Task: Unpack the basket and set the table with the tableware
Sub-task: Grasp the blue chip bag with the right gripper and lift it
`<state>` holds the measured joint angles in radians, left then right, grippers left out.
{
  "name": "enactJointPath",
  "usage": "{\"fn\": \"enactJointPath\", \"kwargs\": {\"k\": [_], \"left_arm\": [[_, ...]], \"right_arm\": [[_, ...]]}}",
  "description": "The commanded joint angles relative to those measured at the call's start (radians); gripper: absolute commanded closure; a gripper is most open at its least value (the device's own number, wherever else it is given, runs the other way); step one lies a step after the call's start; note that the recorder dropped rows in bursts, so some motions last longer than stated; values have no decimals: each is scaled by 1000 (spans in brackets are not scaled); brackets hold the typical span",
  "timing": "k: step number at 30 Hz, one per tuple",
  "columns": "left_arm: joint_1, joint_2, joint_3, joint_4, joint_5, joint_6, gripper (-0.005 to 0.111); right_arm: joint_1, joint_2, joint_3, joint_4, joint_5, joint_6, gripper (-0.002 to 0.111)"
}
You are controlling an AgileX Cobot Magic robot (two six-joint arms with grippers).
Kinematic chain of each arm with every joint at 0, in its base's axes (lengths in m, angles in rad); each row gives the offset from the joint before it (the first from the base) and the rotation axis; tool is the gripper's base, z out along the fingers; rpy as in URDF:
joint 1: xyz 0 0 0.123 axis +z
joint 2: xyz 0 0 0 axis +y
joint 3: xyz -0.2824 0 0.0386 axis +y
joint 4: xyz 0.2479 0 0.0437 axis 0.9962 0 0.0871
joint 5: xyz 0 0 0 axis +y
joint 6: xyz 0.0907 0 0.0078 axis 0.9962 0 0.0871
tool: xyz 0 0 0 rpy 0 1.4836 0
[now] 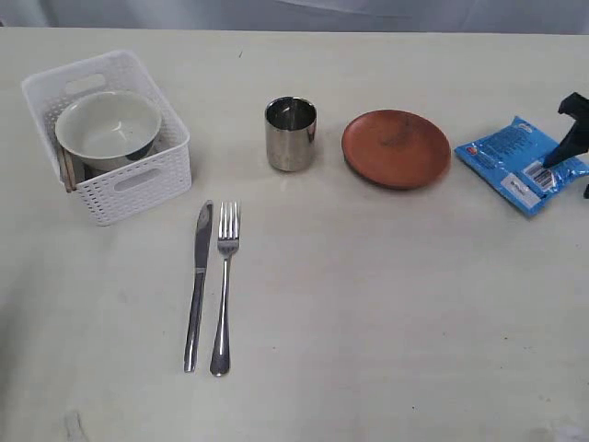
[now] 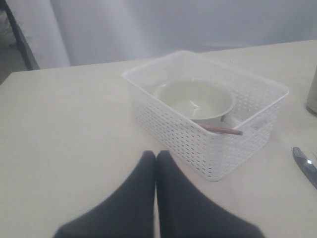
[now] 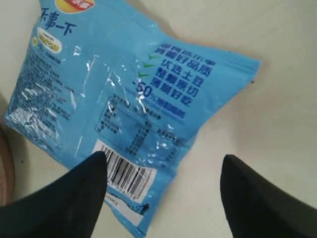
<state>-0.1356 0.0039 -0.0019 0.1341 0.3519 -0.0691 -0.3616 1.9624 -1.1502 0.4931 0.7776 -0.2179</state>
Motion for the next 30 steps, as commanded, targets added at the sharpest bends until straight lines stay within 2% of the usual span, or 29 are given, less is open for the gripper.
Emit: {"fn": "enactJointPath", "kwargs": {"k": [1,6,8,10,14,15,24,30], "left_arm": [[-3,-4,2,0,-9,1,106],[-3,-4,2,0,-9,1,106],[-3,-4,2,0,-9,1,106],[-3,-4,2,0,-9,1,106],[-3,-4,2,0,-9,1,106],[-3,-4,2,0,-9,1,106],[-3,-4,2,0,-9,1,106],[-3,-4,2,0,-9,1,106]], "right_arm": [[-4,45,1,129,-17,-134,46],[-4,65,1,148,-31,-182,46],[-4,65,1,148,-33,-206,51],[-4,65,1,148,-36,-223,65],[-4,63,1,148,-13,-257,105],[-4,63,1,148,-10,-260,108],[-4,-55,-1,170,14,-265,108],[20,-180,-1,363,70,-344,108]]}}
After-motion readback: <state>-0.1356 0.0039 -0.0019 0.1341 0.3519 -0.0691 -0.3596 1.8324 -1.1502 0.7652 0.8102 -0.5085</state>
